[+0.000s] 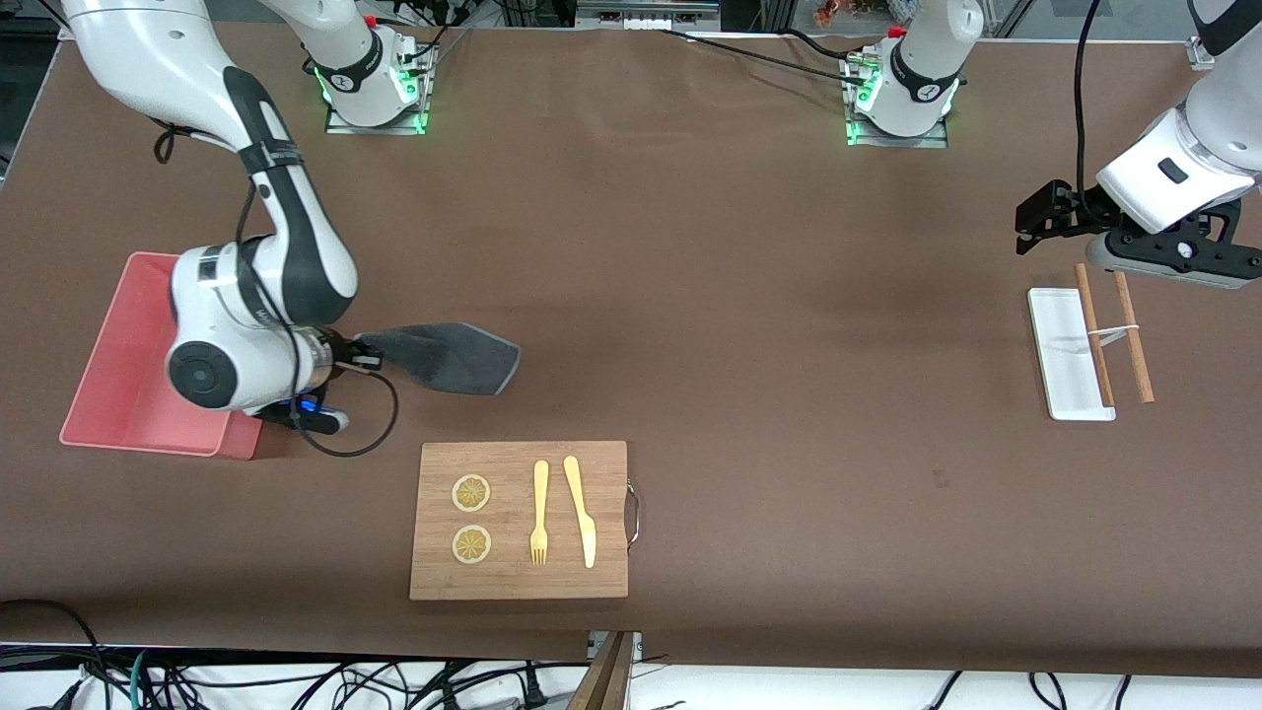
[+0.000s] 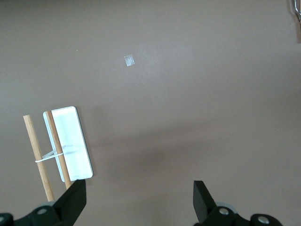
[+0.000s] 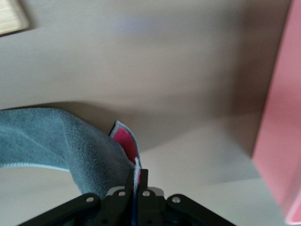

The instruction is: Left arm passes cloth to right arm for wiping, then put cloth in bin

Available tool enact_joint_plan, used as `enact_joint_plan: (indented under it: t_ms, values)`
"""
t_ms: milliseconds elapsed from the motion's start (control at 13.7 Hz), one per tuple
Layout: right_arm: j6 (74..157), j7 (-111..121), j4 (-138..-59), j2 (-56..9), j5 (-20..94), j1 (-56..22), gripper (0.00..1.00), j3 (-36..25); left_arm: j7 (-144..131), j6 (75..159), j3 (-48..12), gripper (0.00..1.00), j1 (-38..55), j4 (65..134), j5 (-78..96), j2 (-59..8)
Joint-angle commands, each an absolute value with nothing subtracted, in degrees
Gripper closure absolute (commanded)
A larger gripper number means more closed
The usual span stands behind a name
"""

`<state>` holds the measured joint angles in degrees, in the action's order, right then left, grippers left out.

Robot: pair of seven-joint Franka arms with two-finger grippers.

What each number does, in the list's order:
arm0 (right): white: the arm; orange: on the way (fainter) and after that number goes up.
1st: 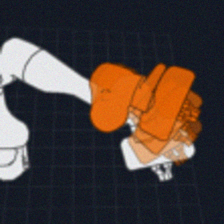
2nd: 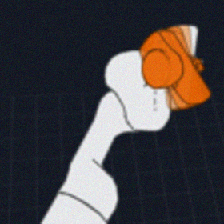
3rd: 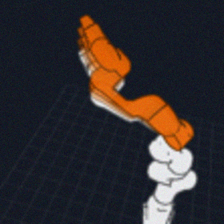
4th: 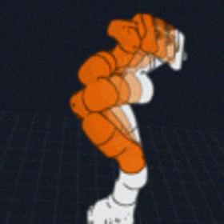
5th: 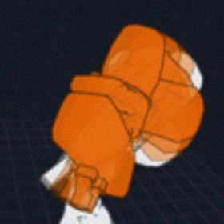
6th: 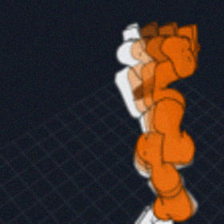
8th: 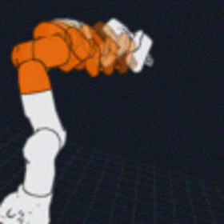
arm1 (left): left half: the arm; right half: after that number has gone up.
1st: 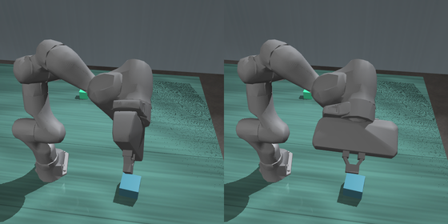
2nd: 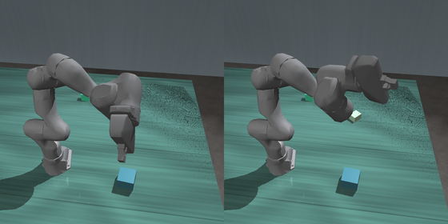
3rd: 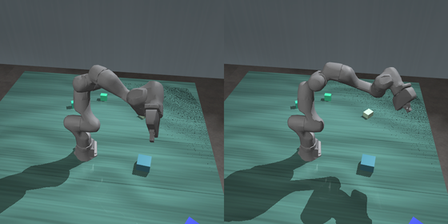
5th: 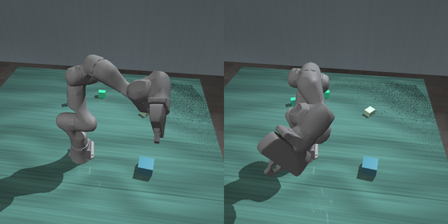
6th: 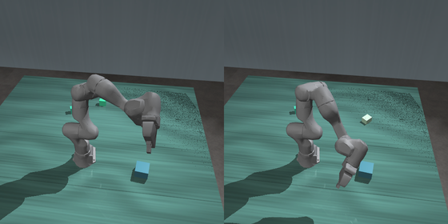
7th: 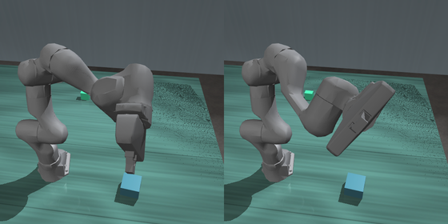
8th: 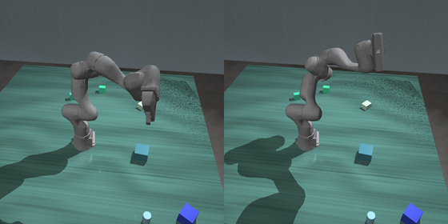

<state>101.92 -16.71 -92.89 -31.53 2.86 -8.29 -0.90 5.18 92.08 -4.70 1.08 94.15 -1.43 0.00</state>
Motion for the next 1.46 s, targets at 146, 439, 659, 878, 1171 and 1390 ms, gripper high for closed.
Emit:
enact_joint_plan:
  t_ms: [146,439,659,878,1171,1390]
  values:
    - [100.1,-3.2,-93.3,-30.6,2.2,-6.8,1.0,-6.1,5.4,91.3,-4.7,0.0,1.1,93.3,-0.9,-0.2]
    - [90.2,-2.1,-88.1,-24.3,-0.6,-6.6,1.0,-6.4,5.4,91.3,-4.7,0.0,1.0,93.3,-0.9,-0.2]
    - [79.2,1.5,-80.8,-21.5,-1.5,-4.2,1.0,-6.4,5.4,91.4,-4.7,0.0,1.1,93.3,-0.9,-0.2]
    - [76.4,6.4,-79.8,-17.4,-5.9,-1.1,1.0,-6.4,5.4,91.3,-4.7,0.0,1.1,93.3,-0.9,-0.2]
    - [76.6,17.2,-81.0,-15.8,-9.4,4.7,1.0,-8.0,5.4,91.3,-4.7,0.0,1.1,93.3,-0.9,-0.2]
    - [80.8,21.7,-83.1,-18.0,-11.4,7.5,1.0,-10.5,5.4,91.3,-4.7,0.0,1.0,93.3,-0.9,-0.2]
